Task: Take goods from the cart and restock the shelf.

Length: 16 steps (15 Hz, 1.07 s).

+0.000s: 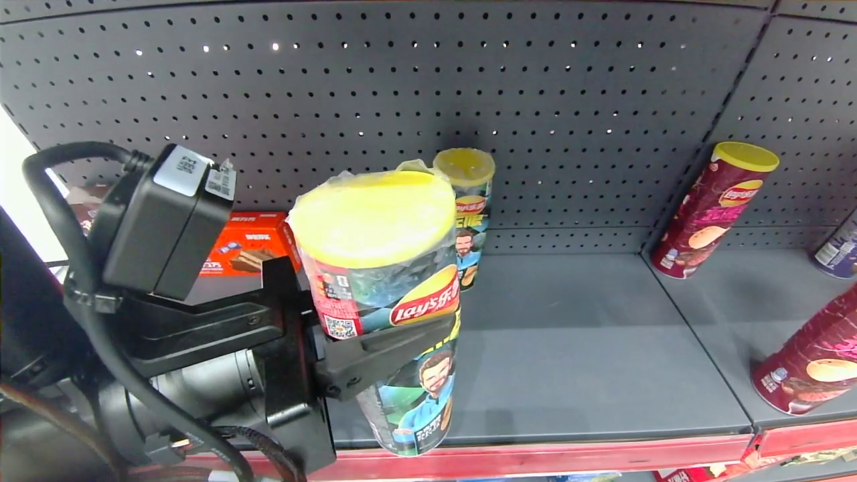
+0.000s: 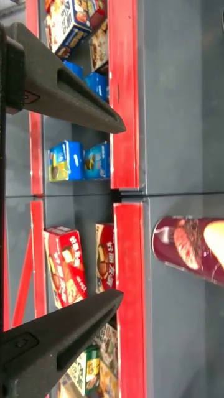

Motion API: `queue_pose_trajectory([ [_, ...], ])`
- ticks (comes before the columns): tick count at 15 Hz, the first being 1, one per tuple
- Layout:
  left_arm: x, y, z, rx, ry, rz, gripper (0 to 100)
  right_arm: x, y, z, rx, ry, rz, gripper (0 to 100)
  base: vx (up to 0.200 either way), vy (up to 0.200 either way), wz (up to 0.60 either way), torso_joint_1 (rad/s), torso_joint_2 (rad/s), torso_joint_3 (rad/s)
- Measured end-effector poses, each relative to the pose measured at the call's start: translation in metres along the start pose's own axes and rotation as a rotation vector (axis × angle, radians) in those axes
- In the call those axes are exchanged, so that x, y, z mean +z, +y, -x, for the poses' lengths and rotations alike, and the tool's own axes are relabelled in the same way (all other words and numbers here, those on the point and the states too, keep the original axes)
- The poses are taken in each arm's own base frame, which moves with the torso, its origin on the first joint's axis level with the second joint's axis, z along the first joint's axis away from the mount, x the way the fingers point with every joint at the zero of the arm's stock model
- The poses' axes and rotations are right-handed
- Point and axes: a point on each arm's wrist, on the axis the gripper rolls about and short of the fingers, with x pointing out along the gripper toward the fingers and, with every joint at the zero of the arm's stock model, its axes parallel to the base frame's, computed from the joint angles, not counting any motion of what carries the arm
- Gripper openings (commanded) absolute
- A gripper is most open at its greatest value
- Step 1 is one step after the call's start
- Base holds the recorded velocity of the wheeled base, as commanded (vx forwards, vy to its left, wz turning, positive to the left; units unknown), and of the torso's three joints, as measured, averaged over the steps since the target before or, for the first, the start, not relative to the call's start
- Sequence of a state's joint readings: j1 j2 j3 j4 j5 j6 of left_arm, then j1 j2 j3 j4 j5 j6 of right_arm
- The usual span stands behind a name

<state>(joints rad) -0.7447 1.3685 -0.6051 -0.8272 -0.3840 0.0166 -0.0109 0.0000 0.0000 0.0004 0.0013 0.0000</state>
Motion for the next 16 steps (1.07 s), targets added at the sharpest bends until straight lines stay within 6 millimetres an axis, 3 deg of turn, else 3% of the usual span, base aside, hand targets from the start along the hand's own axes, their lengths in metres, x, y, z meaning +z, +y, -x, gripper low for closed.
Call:
queue_pose_trajectory([
  [6,-0.001,0.011,0.007,0.050,0.002,-0.004,0,0.000,0.000,-0.001,0.018,0.016,0.000,100,0.000,0.000,0.00,0.000,0.00,0.000],
  [8,-0.001,0.018,0.011,0.079,0.005,0.000,0,0.009,0.000,0.000,0.043,-0.002,-0.012,100,0.000,0.000,0.00,0.000,0.00,0.000],
  [11,0.000,0.024,0.013,0.109,-0.011,-0.001,0,0.067,0.001,0.005,0.136,-0.081,-0.080,100,0.000,0.000,0.00,0.000,0.00,0.000],
  [13,-0.001,0.028,0.015,0.139,-0.025,-0.010,0,0.098,0.004,-0.004,0.361,-0.038,-0.105,100,0.000,0.000,0.00,0.000,0.00,0.000],
  [16,-0.003,0.035,0.013,0.198,-0.015,-0.005,0,0.119,0.010,-0.030,0.602,0.072,-0.071,100,0.000,0.000,0.00,0.000,0.00,0.000],
])
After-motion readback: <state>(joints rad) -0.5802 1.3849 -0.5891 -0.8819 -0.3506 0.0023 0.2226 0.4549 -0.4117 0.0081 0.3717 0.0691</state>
